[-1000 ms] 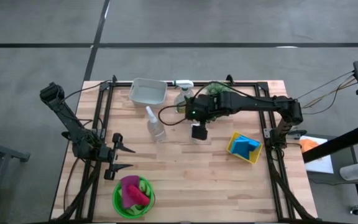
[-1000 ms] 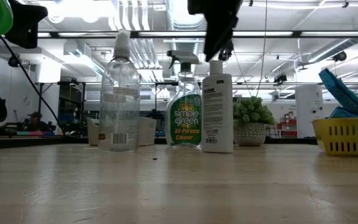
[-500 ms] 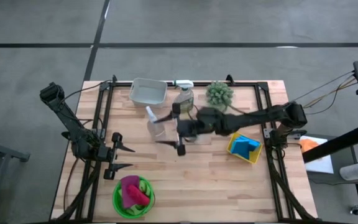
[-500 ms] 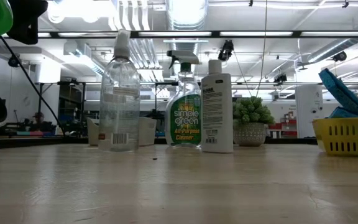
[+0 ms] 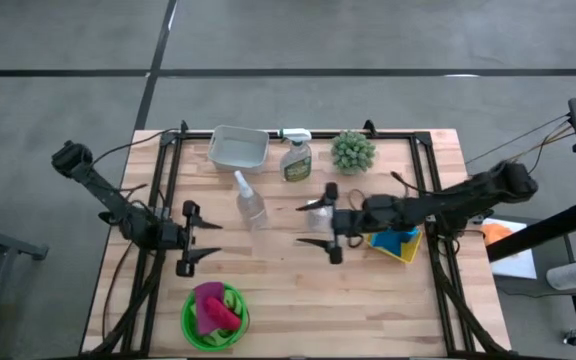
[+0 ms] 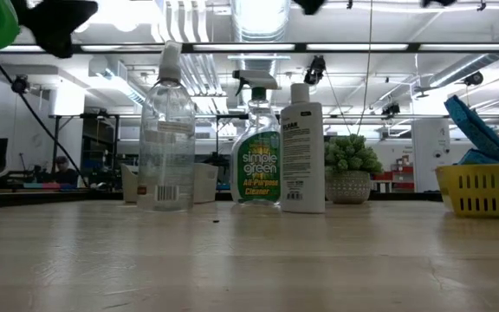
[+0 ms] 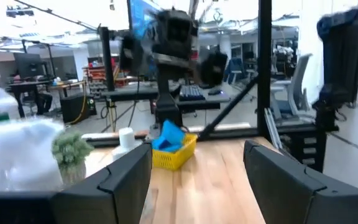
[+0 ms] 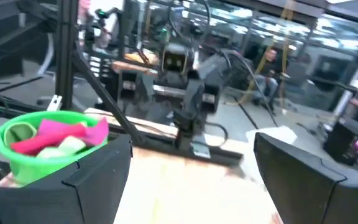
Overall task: Pick & Place Kitchen Items
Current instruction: Put the white spray bottle into the gray bin
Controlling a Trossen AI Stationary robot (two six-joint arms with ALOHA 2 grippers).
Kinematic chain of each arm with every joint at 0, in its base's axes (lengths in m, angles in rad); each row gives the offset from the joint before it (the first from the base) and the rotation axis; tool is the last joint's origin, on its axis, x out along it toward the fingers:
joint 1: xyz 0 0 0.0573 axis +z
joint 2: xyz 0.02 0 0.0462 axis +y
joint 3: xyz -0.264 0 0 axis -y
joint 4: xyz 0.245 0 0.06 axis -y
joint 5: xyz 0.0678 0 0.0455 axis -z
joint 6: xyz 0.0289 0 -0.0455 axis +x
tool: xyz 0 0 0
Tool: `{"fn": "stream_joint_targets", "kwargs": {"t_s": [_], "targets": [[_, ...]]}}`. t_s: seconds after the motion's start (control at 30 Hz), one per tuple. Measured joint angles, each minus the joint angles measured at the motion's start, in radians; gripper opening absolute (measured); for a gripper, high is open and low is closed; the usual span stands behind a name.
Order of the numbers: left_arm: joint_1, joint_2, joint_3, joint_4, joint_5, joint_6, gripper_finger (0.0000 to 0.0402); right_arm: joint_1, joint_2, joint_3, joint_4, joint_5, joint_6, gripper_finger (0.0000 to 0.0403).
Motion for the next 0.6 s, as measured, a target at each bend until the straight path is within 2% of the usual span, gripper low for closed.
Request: {"fn": "stream_joint_targets", "kwargs": {"t_s": [0.1, 0.2, 0.33, 0.43, 0.6], "targets": [[0.110, 0.000, 0.073, -0.085, 0.121, 0.004, 0.0254, 0.048, -0.071, -0.085, 0.005, 0.072, 0.025, 0.0334], [0.226, 0.000, 0.222, -0.371, 0.227, -0.030, 0.0254, 0.095, -0.126, -0.153, 0.001, 0.123, 0.048, 0.0334], [0.383, 0.036, 0.437, -0.731, 0.288, -0.064, 0.0254, 0.139, -0.180, -0.216, 0.004, 0.195, 0.053, 0.0334], [0.512, 0.089, 0.574, -0.866, 0.355, -0.060, 0.0254, 0.148, -0.193, -0.246, -0.002, 0.213, 0.061, 0.0334], [0.774, 0.246, 0.763, -1.035, 0.562, -0.017, 0.0254, 0.146, -0.192, -0.274, -0.006, 0.226, 0.067, 0.0334]]}}
